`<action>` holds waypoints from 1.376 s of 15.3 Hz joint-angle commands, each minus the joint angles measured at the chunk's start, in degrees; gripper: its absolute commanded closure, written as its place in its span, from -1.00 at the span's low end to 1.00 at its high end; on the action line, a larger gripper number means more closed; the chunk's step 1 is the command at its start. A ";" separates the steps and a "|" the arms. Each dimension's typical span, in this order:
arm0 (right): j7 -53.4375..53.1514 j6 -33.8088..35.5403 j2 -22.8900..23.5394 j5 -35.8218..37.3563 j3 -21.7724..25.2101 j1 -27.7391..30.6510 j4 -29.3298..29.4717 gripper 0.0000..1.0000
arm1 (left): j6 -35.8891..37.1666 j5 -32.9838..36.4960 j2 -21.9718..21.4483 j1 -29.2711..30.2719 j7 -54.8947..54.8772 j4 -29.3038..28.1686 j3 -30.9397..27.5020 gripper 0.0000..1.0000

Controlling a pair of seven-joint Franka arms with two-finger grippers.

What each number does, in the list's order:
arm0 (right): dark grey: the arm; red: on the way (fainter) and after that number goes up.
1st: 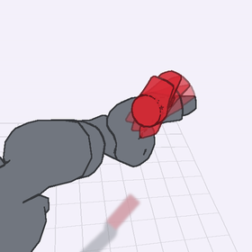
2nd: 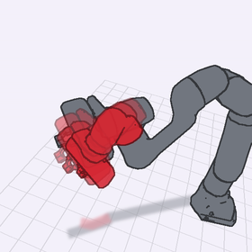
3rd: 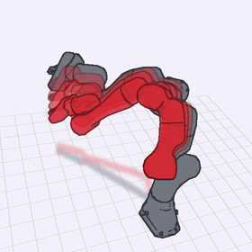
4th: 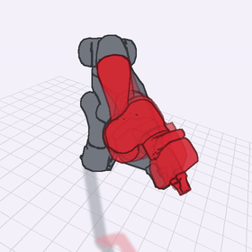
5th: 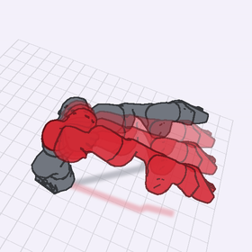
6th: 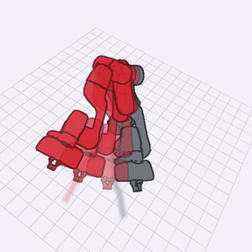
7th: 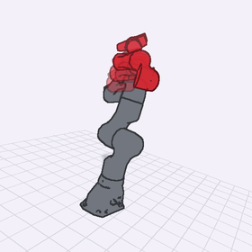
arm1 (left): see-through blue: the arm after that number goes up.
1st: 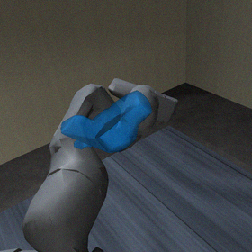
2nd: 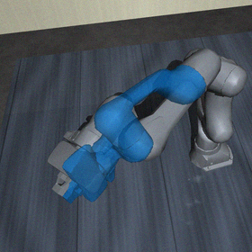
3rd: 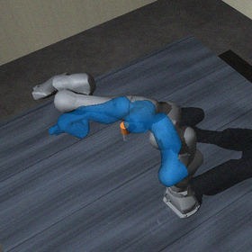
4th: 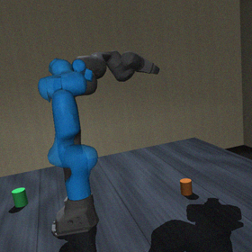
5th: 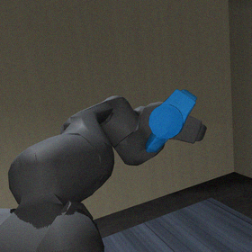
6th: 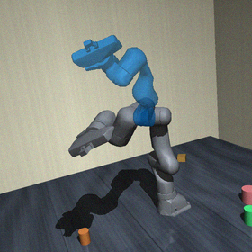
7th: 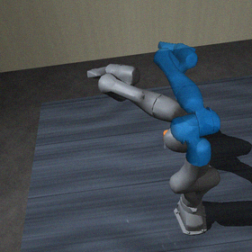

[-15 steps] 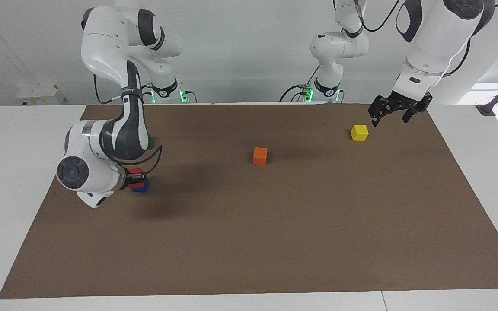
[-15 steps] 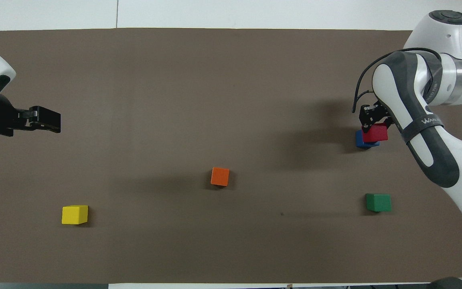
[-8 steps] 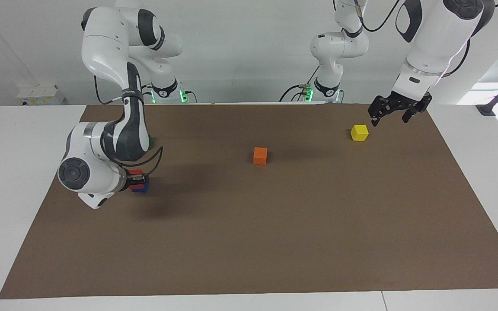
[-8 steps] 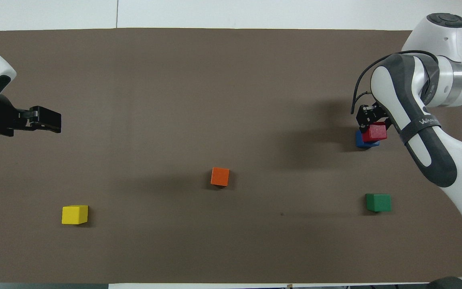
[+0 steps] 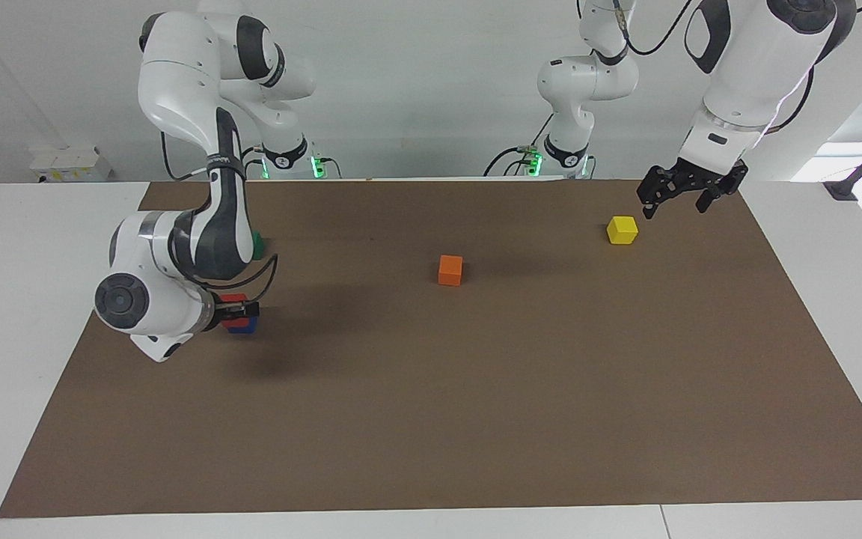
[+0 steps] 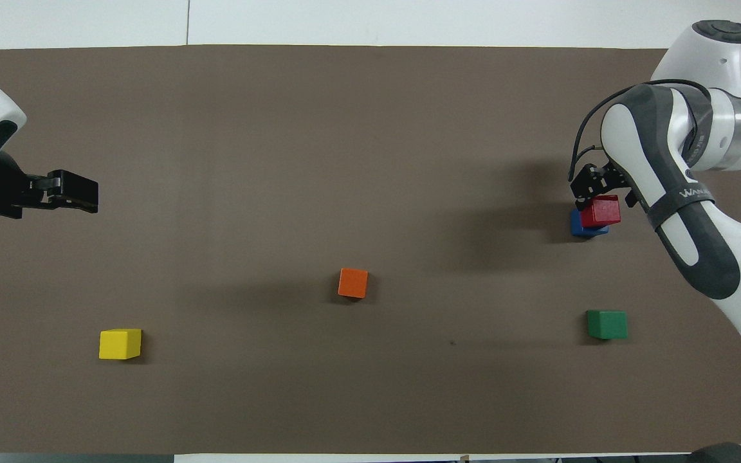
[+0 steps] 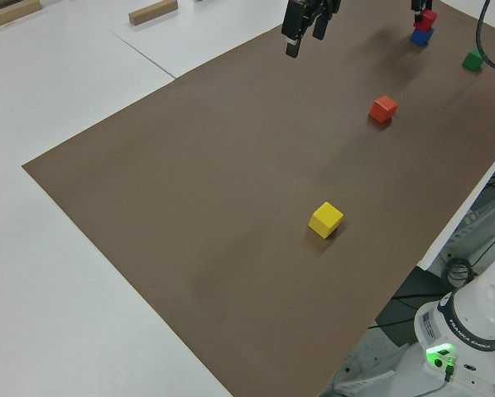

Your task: Transfer red block to right arm and stack on blue block

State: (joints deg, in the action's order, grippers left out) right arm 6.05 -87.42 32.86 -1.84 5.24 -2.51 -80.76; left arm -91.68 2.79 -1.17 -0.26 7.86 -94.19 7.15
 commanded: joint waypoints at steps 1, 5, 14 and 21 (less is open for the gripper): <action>-1.04 1.55 -3.14 -0.88 -0.32 0.49 0.60 -1.00 | -0.16 -0.94 -1.55 0.43 -0.74 -1.61 -0.03 -1.00; -0.87 -2.39 -11.83 0.17 -0.32 0.05 0.60 -1.00 | -0.16 -0.94 -1.55 0.43 -0.74 -1.61 -0.03 -1.00; 3.53 -4.25 -24.93 0.09 -0.32 0.14 -0.01 -1.00 | -0.25 -0.94 -1.81 -0.62 -0.92 -1.61 0.41 -1.00; 1.69 3.92 -35.04 1.74 -0.32 0.76 -7.81 -1.00 | -1.22 -2.16 -1.46 0.17 -1.45 -1.09 0.50 -1.00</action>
State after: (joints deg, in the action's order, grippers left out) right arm 8.21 -82.65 2.84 -1.38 5.36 -2.50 -81.48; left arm -91.97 2.43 -1.40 -0.44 7.57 -94.18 7.76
